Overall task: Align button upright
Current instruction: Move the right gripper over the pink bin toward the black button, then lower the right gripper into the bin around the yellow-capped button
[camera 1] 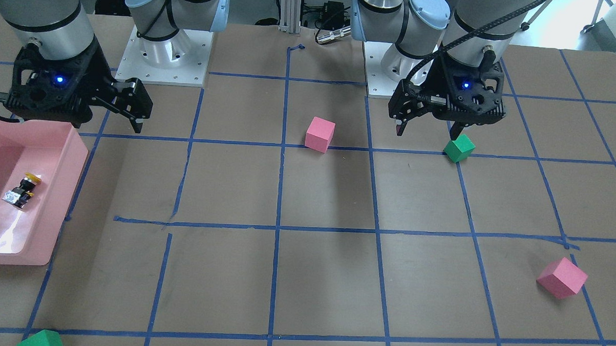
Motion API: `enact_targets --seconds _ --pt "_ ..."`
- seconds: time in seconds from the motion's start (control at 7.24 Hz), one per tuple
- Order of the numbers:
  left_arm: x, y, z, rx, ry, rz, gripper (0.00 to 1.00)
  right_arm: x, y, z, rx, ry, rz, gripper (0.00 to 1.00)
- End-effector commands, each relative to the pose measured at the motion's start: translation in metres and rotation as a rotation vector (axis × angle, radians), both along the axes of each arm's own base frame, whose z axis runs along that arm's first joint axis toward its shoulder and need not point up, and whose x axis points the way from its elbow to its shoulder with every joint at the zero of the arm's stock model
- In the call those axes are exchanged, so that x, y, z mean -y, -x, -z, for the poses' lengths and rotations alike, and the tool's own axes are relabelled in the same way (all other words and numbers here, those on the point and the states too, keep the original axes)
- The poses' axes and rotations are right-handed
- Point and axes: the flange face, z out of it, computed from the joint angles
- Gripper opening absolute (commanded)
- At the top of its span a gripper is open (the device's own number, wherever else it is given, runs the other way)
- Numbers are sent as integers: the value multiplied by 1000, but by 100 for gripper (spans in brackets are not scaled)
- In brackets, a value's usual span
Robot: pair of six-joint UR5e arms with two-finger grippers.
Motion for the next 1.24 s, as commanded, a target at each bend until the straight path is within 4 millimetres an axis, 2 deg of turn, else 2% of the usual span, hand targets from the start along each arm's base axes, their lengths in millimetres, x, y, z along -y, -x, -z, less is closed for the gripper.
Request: enact_targets --seconds 0.0,0.14,0.28,0.55,0.69,0.97,1.1 --pt "0 0 0 -2 0 0 100 8 93 9 -57 -47 -37 100" --pt "0 0 0 -2 0 0 100 5 146 33 -42 -91 -3 100" --pt "0 0 -1 0 2 0 100 2 197 47 -50 -57 67 100" --pt "0 0 0 0 1 0 100 1 263 106 -51 -49 -52 100" --pt "0 0 -1 0 0 0 100 7 276 135 -38 -34 -33 100" --pt "0 0 0 0 -1 0 100 15 290 173 -13 -73 -13 100" --pt "-1 0 0 1 -1 -1 100 23 294 193 -17 -66 -7 97"
